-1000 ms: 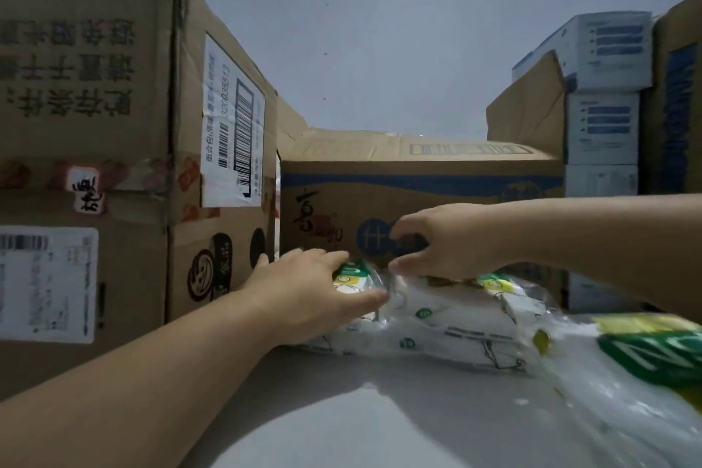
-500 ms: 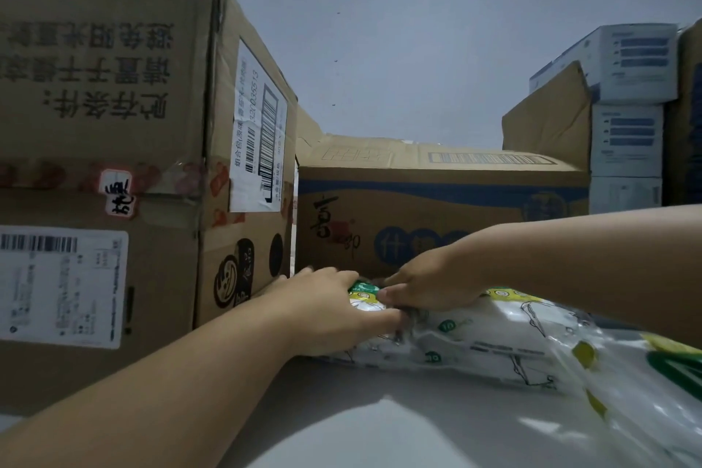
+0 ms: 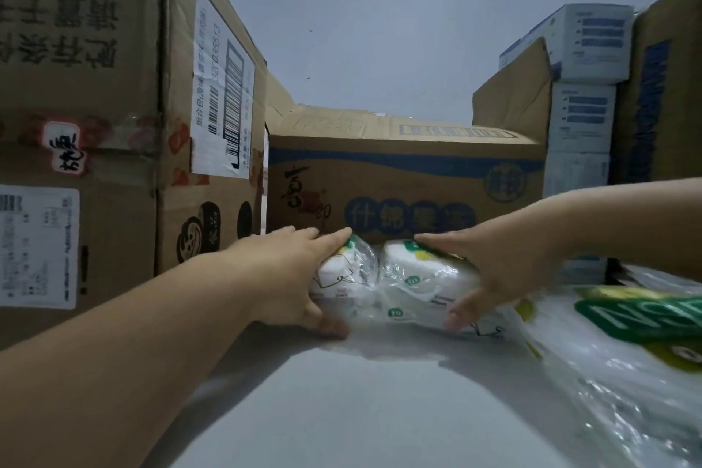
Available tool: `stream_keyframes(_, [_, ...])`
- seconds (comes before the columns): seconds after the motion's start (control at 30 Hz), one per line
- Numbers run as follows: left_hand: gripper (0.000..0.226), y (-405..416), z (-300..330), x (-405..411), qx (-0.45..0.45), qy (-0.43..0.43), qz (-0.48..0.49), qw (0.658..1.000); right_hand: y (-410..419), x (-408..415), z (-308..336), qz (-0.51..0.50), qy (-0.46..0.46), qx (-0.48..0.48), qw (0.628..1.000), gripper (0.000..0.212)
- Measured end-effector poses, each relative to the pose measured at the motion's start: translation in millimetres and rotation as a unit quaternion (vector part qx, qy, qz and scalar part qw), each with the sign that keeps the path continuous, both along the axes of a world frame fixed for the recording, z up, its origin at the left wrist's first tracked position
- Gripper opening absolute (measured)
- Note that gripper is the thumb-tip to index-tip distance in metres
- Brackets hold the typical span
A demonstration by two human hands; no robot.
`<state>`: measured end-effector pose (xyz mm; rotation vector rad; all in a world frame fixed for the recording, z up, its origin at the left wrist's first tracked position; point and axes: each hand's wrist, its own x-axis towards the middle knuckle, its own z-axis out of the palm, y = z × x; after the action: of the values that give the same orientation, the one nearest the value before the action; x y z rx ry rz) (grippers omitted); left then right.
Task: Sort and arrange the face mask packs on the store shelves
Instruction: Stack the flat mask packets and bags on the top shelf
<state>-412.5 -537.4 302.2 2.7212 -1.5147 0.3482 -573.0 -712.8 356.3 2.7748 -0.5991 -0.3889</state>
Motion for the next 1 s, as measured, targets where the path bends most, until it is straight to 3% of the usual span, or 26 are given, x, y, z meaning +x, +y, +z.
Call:
stream_keyframes(0.13, [0.108,0.3,1.8,-3.5,0.006,-0.041,0.007,0.999,-2.0,4.0,-8.9,0.022,-0.046,-0.006,0.999,0.107])
stream_keyframes(0.23, [0.106,-1.0,0.9,-1.7,0.017,-0.07,0.014,0.997,0.1,5.4,-13.2,0.021,-0.039,-0.032,0.998,0.108])
stream_keyframes(0.33, [0.106,1.5,2.1,-3.6,-0.039,-0.002,-0.014,0.999,1.2,7.8,-14.6,0.021,-0.014,-0.066,0.997,0.115])
stream_keyframes(0.43, [0.103,-0.2,2.8,-5.4,-0.089,0.056,-0.028,0.994,6.9,5.6,-9.2,0.007,-0.012,-0.013,1.0,0.114])
stream_keyframes(0.57, [0.089,-6.4,-1.9,-3.0,-0.066,0.073,-0.015,0.995,12.9,5.9,-11.2,0.005,-0.004,0.028,1.0,0.099])
stream_keyframes(0.77, [0.091,-6.3,-3.7,-0.3,-0.091,0.081,-0.011,0.992,16.4,7.6,-18.9,-0.017,-0.009,0.032,0.999,0.088])
stream_keyframes(1.0, [0.093,-2.9,-1.4,1.5,-0.154,0.067,-0.03,0.985,22.0,-40.0,31.3,-0.005,-0.147,0.105,0.983,0.102])
